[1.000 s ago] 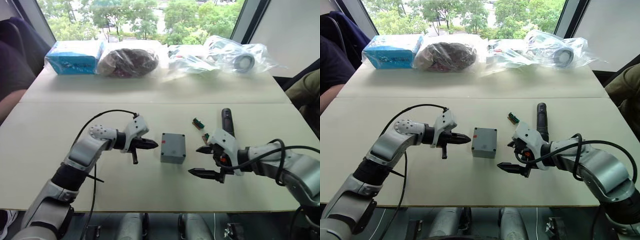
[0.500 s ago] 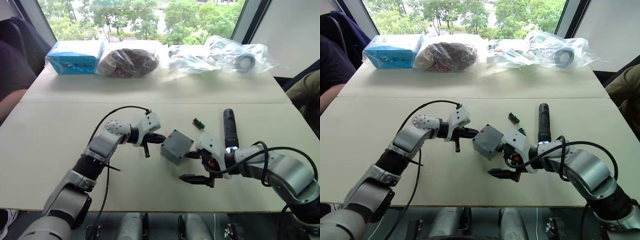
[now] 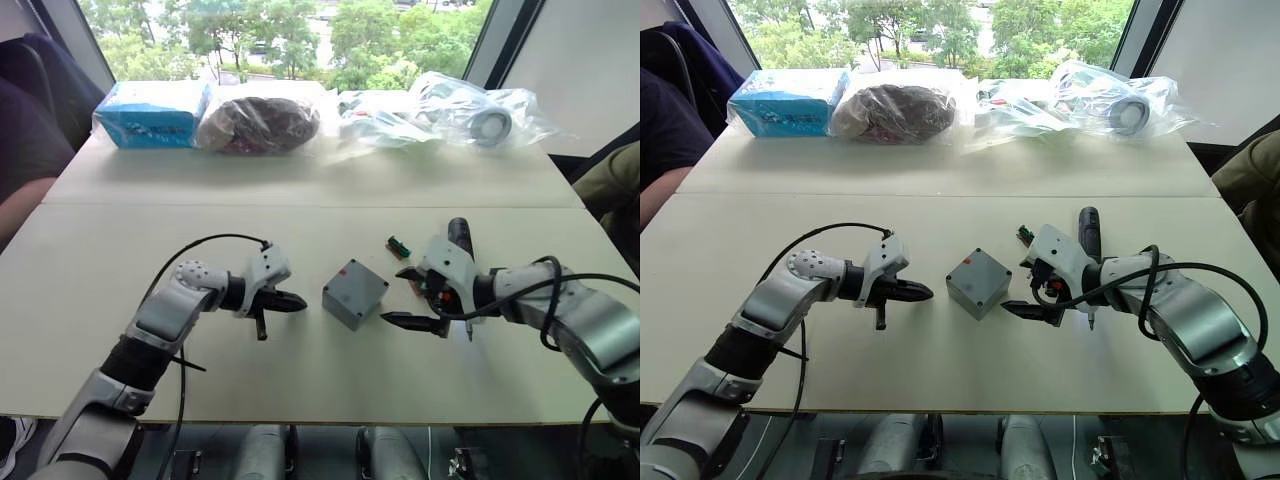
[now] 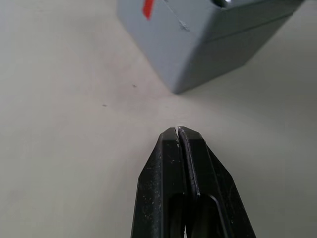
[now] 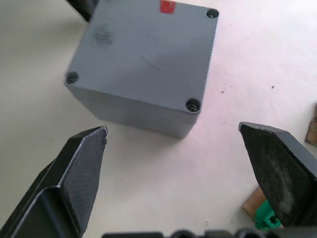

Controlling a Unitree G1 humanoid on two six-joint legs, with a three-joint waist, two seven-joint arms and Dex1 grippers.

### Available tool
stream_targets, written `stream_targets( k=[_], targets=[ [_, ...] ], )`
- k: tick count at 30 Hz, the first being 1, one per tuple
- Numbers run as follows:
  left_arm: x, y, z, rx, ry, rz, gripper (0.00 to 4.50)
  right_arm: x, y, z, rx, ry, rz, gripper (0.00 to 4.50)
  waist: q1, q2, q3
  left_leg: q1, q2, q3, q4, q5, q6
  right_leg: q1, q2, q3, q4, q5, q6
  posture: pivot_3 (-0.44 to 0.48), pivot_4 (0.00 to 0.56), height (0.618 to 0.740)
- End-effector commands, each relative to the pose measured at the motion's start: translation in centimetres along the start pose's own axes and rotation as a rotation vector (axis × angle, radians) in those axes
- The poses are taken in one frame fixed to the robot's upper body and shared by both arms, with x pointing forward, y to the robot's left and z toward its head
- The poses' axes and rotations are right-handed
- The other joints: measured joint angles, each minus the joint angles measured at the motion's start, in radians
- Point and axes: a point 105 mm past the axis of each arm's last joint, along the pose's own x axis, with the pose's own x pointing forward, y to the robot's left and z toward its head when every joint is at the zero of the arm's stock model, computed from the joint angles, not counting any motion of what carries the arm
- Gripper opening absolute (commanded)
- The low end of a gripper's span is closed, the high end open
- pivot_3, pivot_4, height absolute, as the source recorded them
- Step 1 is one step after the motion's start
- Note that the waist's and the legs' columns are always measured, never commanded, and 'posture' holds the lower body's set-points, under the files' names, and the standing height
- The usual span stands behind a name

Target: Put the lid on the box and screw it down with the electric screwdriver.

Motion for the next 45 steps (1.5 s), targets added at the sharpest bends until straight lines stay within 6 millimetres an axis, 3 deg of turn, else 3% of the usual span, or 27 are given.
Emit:
stream_targets(
  k=[1, 6, 14, 22, 29, 37, 45],
  targets=[
    [1.0, -0.9, 1.2, 0.032, -0.026, -0.027, 0.00, 0.4, -0.1, 0.4, -0.081, -0.006, 0.016, 4.48, -0.001, 0.000, 0.000, 0.000, 0.000, 0.000, 0.000, 0.000, 0.000, 0.000, 0.000, 0.000, 0.000, 0.000, 0.000, 0.000, 0.150, 0.740],
    [2.1, 0.3, 2.2, 0.050, -0.056, 0.047, 0.00, 0.8, 1.5, 0.9, -0.030, -0.044, 0.106, 4.48, -0.001, 0.000, 0.000, 0.000, 0.000, 0.000, 0.000, 0.000, -0.001, 0.000, 0.001, 0.000, 0.000, 0.000, 0.000, 0.000, 0.150, 0.740],
    [2.0, 1.2, 2.9, 0.048, -0.090, 0.085, 0.00, 0.8, 3.1, 1.0, 0.046, -0.067, 0.132, 4.48, -0.001, 0.000, 0.000, 0.000, 0.000, 0.000, 0.000, 0.001, -0.001, 0.000, 0.000, 0.000, 0.001, 0.000, 0.000, 0.000, 0.150, 0.740],
    [1.9, 1.4, 3.3, 0.057, -0.097, 0.083, 0.00, 0.9, 3.6, 0.9, 0.068, -0.070, 0.115, 4.48, -0.001, 0.000, 0.000, 0.000, 0.000, -0.001, 0.000, 0.001, -0.001, 0.000, 0.000, 0.000, 0.001, 0.000, 0.000, 0.000, 0.150, 0.740],
    [1.4, 1.9, 3.7, 0.054, -0.111, 0.104, 0.00, 0.1, 2.8, 1.3, 0.095, -0.087, 0.079, 4.48, -0.001, 0.000, 0.000, 0.000, 0.000, 0.000, 0.000, 0.001, -0.001, 0.000, 0.000, 0.000, 0.001, 0.000, 0.000, 0.000, 0.150, 0.740],
    [1.6, 2.1, 4.2, 0.067, -0.132, 0.110, 0.00, 0.4, 4.2, 1.7, 0.131, -0.112, 0.116, 4.48, -0.001, 0.000, 0.000, 0.000, 0.000, -0.001, 0.000, 0.001, -0.001, 0.000, 0.000, 0.000, 0.001, 0.000, 0.000, 0.000, 0.150, 0.740],
    [1.5, 2.2, 4.4, 0.078, -0.135, 0.109, 0.00, 0.1, 4.0, 1.7, 0.132, -0.112, 0.095, 4.48, -0.001, 0.000, 0.000, 0.000, 0.000, -0.001, 0.000, 0.001, -0.001, 0.000, 0.000, 0.000, 0.001, 0.000, 0.000, 0.000, 0.150, 0.740]
  ],
)
